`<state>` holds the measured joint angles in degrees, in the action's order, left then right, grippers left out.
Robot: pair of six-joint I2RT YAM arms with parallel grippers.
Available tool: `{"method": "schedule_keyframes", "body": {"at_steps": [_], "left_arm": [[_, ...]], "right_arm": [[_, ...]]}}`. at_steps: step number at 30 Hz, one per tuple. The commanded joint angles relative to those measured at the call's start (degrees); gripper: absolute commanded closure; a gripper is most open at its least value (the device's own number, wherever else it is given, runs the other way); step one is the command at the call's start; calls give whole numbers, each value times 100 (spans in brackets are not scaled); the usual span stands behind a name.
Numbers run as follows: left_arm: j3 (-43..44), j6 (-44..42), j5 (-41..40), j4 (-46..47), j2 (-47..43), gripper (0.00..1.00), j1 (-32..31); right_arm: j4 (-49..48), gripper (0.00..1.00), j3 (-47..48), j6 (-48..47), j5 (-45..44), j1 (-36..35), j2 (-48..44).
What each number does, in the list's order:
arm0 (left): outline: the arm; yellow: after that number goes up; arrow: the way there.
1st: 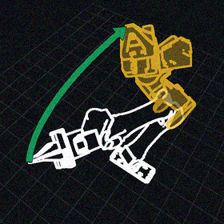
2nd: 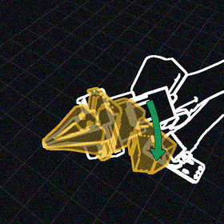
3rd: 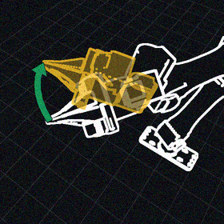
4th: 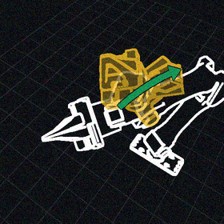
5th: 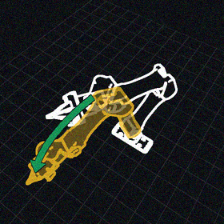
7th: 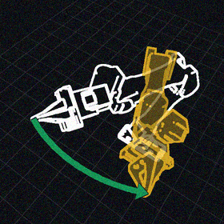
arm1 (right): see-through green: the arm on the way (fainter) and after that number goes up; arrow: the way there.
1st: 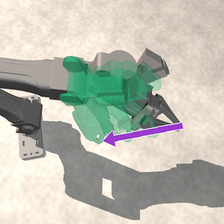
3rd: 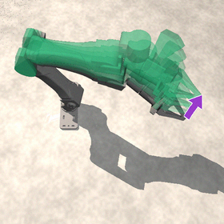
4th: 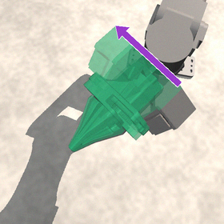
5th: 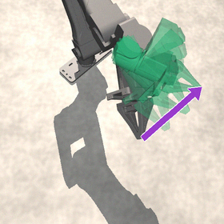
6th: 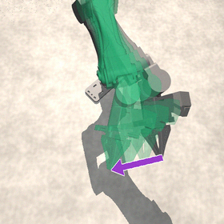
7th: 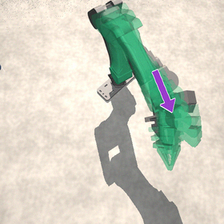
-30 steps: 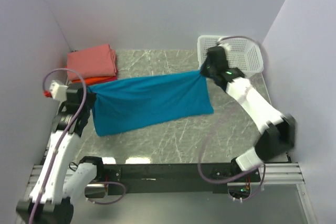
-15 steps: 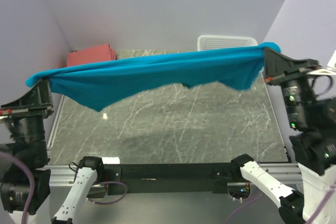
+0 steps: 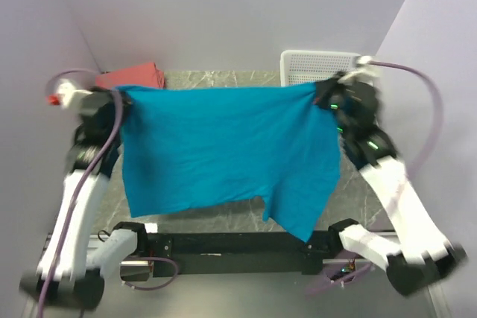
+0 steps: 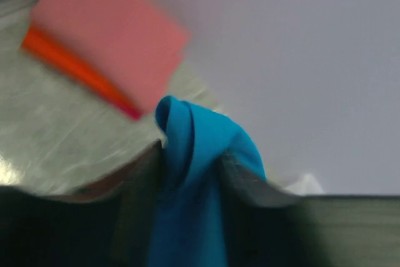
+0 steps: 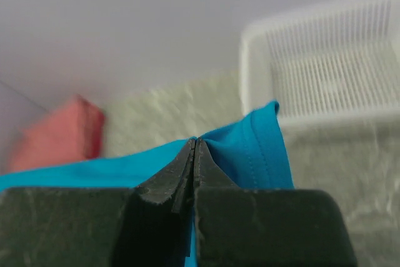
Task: Fold and stack the t-shirts
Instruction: Flatten the tshirt out
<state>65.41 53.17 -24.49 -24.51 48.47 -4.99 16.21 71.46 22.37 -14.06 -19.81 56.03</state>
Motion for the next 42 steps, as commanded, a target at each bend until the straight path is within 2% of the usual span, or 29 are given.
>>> {"method": "schedule_keyframes", "body": {"at_steps": [1,2,3,4,6,8,9,16,20,25,28,31,36,42], "left_arm": [[-555,-87,-408,253,967,49,86],[-625,-148,-373,350,1215,9,121],[-556,-97,-242,246,1461,1,165],[-460,-35,-197,80,1925,1,252],[-109,140,-240,-509,2271,1,271],[-81,176,-302,-633,2396,1,280],[-237,203,-285,-599,2361,1,280],[-1354,483,199,-747,1624,1,280],[-2467,966,418,-687,1096,1,271],[-3130,1415,6,-1029,542,1,384],[-3376,1355,67,-819,401,1,482],[-3473,1170,356,-476,602,1,649],[-3096,766,831,-510,1575,19,693],[-2831,739,1051,-907,2456,27,693]], "right_arm": [[-784,98,-904,232,210,285,1115],[-881,76,-915,250,455,329,1416],[-778,63,-828,259,449,355,1715],[-586,56,-479,224,431,347,2266],[13,45,-160,198,343,312,2596],[6,19,-132,49,317,171,2545],[-21,14,-185,13,343,136,2449],[225,10,-939,162,405,-198,1553],[172,10,-1538,539,334,-497,1270],[190,10,-2065,936,352,-919,1138],[164,10,-2285,1015,492,-972,1138],[155,10,-2417,1024,537,-981,1156],[313,10,-2523,1041,335,-989,1094],[374,10,-2707,1041,203,-981,954]]}}
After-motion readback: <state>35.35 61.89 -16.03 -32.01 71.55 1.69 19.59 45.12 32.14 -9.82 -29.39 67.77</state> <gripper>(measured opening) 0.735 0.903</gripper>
